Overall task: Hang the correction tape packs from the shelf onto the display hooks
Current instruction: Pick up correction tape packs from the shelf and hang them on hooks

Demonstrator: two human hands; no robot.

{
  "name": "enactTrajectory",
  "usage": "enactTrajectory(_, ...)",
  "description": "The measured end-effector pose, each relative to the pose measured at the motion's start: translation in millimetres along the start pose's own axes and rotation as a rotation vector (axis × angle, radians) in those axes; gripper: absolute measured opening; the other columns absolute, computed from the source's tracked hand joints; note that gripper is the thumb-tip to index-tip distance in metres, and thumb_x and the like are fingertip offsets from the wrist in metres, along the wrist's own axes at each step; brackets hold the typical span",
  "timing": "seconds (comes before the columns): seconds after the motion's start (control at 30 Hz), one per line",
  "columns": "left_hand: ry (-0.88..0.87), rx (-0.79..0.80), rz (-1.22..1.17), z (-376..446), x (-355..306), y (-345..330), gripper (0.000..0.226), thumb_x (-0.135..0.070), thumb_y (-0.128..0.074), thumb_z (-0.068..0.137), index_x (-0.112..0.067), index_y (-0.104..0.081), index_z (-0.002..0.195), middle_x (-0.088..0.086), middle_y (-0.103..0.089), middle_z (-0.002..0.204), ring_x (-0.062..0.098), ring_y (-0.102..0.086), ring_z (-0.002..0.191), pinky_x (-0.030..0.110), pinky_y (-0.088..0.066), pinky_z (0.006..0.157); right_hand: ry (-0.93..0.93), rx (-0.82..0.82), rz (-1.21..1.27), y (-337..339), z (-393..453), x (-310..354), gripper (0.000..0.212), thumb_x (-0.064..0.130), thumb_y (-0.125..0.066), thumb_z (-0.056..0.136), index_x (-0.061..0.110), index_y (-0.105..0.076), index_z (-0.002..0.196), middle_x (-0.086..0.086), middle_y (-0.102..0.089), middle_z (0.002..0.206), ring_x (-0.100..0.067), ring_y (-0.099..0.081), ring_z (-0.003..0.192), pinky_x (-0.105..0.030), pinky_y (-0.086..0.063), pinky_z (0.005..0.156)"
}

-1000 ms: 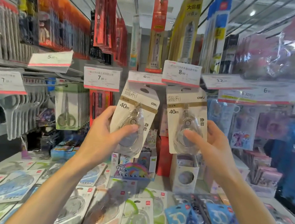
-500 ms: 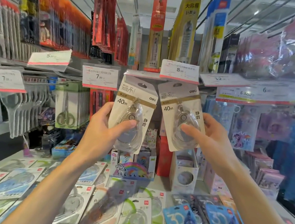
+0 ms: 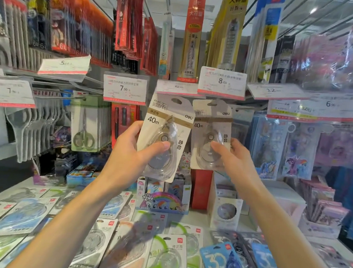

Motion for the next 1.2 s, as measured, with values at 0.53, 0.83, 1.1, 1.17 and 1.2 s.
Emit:
enactTrajectory(0.53, 0.141, 0.006, -0.134, 1, 18, -32, 0.022, -0.011, -0.07, 0.093, -0.029, -0.069, 0.105, -0.018, -0.076, 0.084, -0.002, -0.07, 0.074, 0.041, -0.057, 0.07, 0.192, -0.22, -0.226, 16, -42, -3, 0.035, 0.034, -0.069, 0.097, 0.024, -0.059, 0.129, 0.011, -0.063, 0.122, 0.002, -0.06, 0.112, -0.014, -0.046, 0.093)
enactTrajectory(0.83, 0.163, 0.076, -0.136, 2, 31, -70, 0.019, -0.009, -0.075, 0.091, -0.018, -0.071, 0.107, 0.0, -0.081, 0.094, 0.013, -0.077, 0.085, 0.021, -0.058, 0.071, 0.1, 0.016, 0.066, -17, -54, -9, 0.024, 0.027, -0.075, 0.093, 0.019, -0.069, 0.114, 0.009, -0.08, 0.103, -0.005, -0.075, 0.096, -0.016, -0.056, 0.078)
enactTrajectory(1.1, 0.178, -0.02, -0.241, 33, 9, -50, 0.018, -0.016, -0.068, 0.097, -0.017, -0.063, 0.115, -0.003, -0.081, 0.092, 0.013, -0.075, 0.074, 0.026, -0.062, 0.07, 0.088, -0.058, 0.103, 16, -47, -9, 0.02, 0.028, -0.078, 0.091, 0.022, -0.069, 0.108, -0.002, -0.08, 0.101, -0.021, -0.077, 0.097, -0.045, -0.06, 0.089)
enactTrajectory(1.17, 0.156, -0.026, -0.277, 39, -1, -48, 0.013, -0.016, -0.066, 0.099, -0.019, -0.06, 0.11, -0.004, -0.081, 0.088, 0.013, -0.074, 0.07, 0.027, -0.061, 0.068, 0.114, -0.046, 0.086, 19, -47, -5, 0.022, 0.032, -0.079, 0.089, 0.025, -0.069, 0.107, -0.003, -0.08, 0.103, -0.023, -0.076, 0.099, -0.053, -0.058, 0.095)
enactTrajectory(1.2, 0.133, -0.029, -0.289, 39, -6, -46, 0.011, -0.015, -0.065, 0.1, -0.02, -0.06, 0.108, -0.004, -0.08, 0.087, 0.013, -0.074, 0.068, 0.027, -0.061, 0.066, 0.129, -0.044, 0.079, 20, -47, -2, 0.023, 0.036, -0.079, 0.087, 0.027, -0.07, 0.106, -0.002, -0.08, 0.103, -0.023, -0.076, 0.099, -0.054, -0.057, 0.095)
Point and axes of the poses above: each hand's wrist, its own z-axis towards the middle knuckle, its own y-axis out of the back of the hand, x = y × z, the point moved 3 cm from there along z, towards the middle knuckle
